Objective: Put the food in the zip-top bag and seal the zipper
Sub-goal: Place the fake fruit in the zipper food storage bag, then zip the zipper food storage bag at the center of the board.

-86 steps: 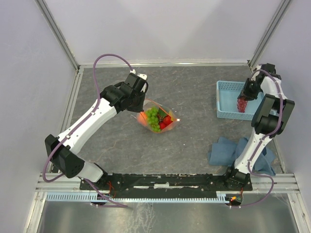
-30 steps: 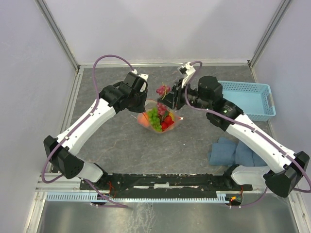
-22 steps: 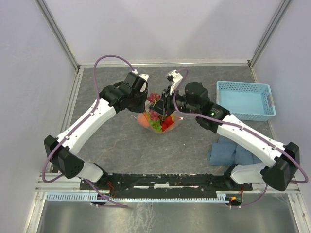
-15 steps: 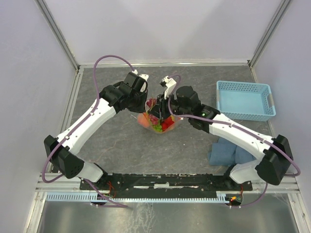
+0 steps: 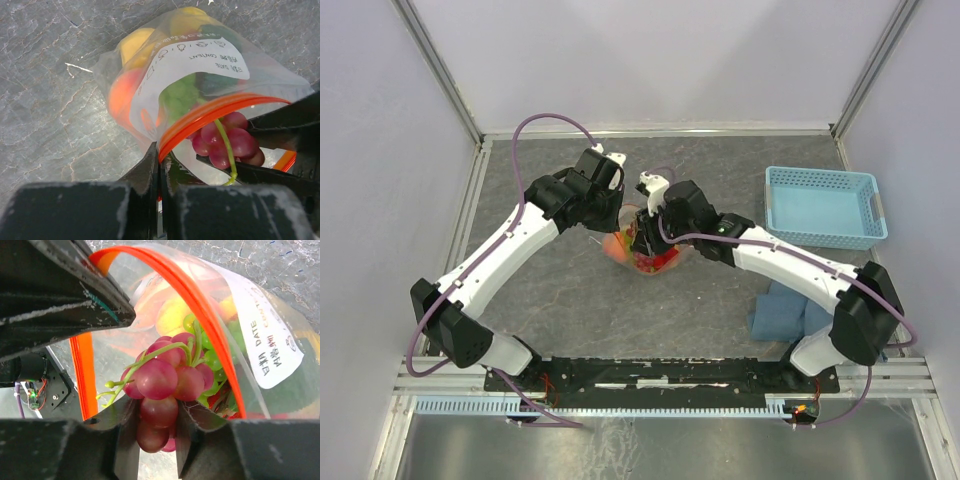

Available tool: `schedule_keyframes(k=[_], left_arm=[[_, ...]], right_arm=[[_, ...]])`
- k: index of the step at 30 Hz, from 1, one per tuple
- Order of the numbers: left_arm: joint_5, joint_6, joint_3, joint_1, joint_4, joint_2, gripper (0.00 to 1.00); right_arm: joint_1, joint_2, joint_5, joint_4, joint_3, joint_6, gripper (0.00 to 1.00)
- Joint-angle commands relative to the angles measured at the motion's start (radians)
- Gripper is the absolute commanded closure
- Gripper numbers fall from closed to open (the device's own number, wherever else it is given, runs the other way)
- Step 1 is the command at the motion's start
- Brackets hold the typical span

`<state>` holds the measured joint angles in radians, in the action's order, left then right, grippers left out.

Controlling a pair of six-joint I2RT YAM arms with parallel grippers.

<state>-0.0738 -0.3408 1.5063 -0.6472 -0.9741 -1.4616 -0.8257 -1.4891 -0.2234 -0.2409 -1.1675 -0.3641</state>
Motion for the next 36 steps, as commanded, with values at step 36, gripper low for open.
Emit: schedule_keyframes(k=[36], left_arm=[[-0.155, 0.029, 0.081, 0.007, -0.053, 0.017, 0.97]], right_arm=[[0.124, 0.336, 0.064, -0.341, 0.064, 0.488, 0.27]])
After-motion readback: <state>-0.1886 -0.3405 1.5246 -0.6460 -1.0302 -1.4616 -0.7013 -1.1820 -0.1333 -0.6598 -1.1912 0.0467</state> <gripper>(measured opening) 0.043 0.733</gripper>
